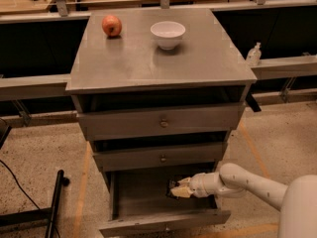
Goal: Place rxbar chocolate into bottom drawer
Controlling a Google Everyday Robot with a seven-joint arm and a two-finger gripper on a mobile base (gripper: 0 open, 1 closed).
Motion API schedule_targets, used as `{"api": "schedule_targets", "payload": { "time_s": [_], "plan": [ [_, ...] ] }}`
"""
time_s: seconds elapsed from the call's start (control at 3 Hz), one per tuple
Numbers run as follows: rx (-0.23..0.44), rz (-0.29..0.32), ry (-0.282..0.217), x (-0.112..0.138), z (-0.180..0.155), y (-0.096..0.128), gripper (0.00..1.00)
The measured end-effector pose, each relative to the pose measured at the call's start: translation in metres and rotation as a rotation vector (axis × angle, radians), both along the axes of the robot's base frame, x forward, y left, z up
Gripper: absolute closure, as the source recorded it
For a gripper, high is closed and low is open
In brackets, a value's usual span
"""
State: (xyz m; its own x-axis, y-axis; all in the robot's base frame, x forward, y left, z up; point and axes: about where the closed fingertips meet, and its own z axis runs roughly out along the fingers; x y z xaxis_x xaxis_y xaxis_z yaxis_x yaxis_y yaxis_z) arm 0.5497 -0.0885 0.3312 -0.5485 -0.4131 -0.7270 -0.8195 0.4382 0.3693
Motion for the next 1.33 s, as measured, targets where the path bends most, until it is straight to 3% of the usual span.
{"api": "schedule_targets", "payload": {
  "time_s": [0.33, 0.67, 1.33],
  "plan": [
    [0.004, -0.028, 0.054, -0.001, -0.024, 0.002, 0.83],
    [0.006, -0.066, 0.109, 0.001, -0.039, 0.007, 0.59],
    [0.020, -0.161, 0.139, 0.011, -0.043, 0.004, 0.12]
  ]
}}
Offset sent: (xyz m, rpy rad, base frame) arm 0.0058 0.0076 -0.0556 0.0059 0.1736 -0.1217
